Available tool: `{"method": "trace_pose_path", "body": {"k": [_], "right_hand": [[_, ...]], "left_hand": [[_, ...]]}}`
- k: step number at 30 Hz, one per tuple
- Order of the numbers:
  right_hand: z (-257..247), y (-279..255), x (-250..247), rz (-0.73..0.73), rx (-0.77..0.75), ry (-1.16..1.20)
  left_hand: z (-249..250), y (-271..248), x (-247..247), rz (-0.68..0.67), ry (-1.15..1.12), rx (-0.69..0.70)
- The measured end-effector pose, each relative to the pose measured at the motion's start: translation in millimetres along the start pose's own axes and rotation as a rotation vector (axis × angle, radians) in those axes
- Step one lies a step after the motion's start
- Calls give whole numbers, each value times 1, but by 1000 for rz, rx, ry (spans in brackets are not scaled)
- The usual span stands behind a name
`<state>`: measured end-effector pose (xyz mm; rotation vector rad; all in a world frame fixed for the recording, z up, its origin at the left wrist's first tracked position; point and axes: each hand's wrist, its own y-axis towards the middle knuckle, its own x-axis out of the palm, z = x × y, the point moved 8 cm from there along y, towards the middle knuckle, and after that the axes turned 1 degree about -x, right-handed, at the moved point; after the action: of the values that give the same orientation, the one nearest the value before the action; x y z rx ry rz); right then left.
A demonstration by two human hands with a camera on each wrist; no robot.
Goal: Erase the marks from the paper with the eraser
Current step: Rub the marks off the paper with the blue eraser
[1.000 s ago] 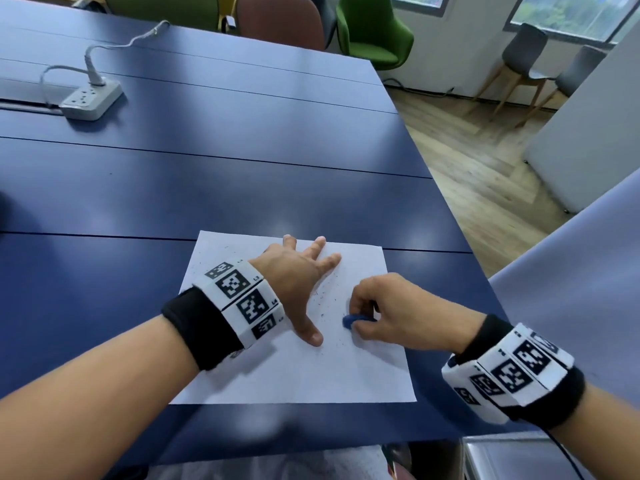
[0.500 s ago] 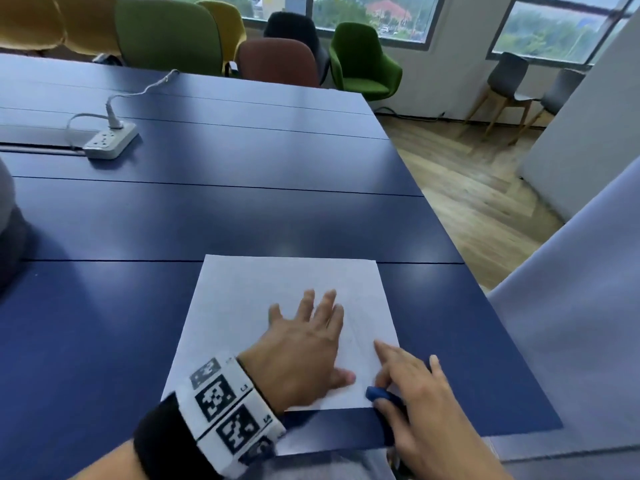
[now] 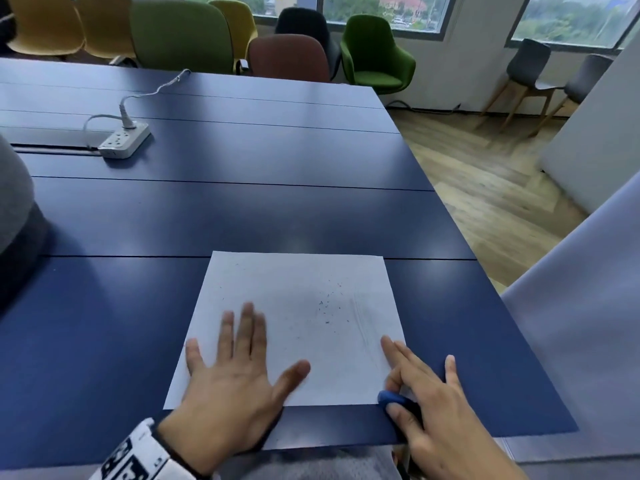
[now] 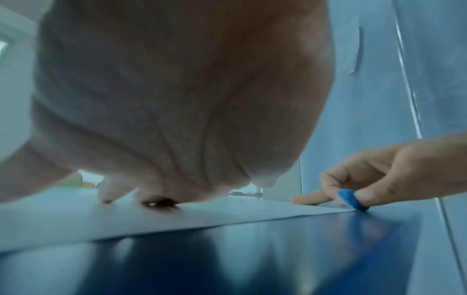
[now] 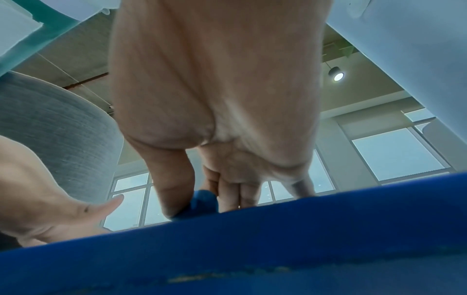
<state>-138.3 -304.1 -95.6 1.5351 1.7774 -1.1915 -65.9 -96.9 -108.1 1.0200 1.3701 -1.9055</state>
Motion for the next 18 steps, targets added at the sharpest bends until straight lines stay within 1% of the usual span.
{"method": "trace_pose_path", "body": {"k": [1,2,4,5,6,7,8,10,11,12,14,15,16,18], "right_hand": [[1,1,0,8,3,2],[2,1,0,13,8,7],[2,1,0,19,15,13],[3,1,1,24,16,12],[3,1,1,29,18,13],[4,1,1,33,18,19],[4,1,1,33,16,26],[4,1,1,38,13,40],[3,1,1,40,14,44],[3,1,1,42,13,46],[2,0,0,50,15,48],[2,0,0,49,17,43],[1,0,0,44,18,36],[0,0,-1,43,19,19]], "left_hand": [[0,-1,-1,-10,13,-3],[11,-2,-5,35,54,64],[49,-3,2,134,166,315],[68,-6,15,99,203,443],[83,-11,22,47,188,520],[83,-11,32,-30,189,506],[74,-9,33,-48,190,454],[45,-8,18,99,228,330],[27,-10,8,131,230,234],[8,-9,4,100,217,133],[-17,-7,-4,-23,213,-9],[-18,-5,-11,-52,212,-15],[-10,-2,-20,-50,229,29],[15,10,-27,-32,284,167]]}}
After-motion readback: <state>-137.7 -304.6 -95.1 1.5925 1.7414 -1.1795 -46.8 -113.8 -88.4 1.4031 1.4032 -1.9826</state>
